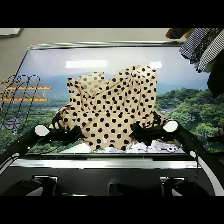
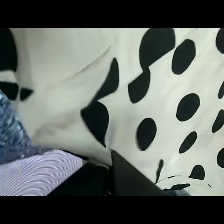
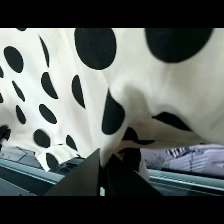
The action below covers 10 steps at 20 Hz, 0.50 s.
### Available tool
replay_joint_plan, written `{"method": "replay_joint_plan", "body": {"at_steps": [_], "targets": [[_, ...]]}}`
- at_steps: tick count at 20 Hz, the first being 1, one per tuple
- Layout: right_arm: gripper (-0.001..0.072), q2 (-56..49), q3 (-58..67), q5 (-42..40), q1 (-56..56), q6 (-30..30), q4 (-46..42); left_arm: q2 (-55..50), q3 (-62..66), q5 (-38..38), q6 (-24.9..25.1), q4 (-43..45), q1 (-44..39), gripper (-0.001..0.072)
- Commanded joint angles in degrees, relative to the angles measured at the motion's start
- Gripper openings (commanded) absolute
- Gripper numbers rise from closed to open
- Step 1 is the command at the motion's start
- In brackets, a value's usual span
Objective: Fold the clothes and pants, and hang the long-sleeved shirts on hangers.
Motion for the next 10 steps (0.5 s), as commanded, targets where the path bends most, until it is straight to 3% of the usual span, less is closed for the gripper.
{"method": "replay_joint_plan", "body": {"at_steps": [1, 4, 5, 8, 10], "targets": [[0.0020, 2.6, 0.0, 3.7, 0.1, 1.3, -2.0, -0.1, 0.7, -0.1, 0.0, -0.8, -0.4, 0.0015], [0.0019, 7.9, 0.0, 12.7, 0.1, 5.2, -7.6, 5.6, 1.1, -9.1, -0.3, 2.9, 0.9, 0.0014], [0.0019, 10.7, 0.0, 16.5, 0.1, 7.1, -9.4, 9.2, 1.1, -13.8, -3.2, 7.5, 0.9, 0.0013], [0.0019, 23.0, 0.0, 29.2, 0.1, 20.3, -12.0, 23.5, 1.2, -28.1, -8.4, 15.7, 0.8, 0.0013], [0.0018, 31.1, 0.0, 30.8, 0.1, 28.7, -12.4, 32.5, 1.2, -32.0, -11.1, 16.1, 0.8, 0.0012]]}}
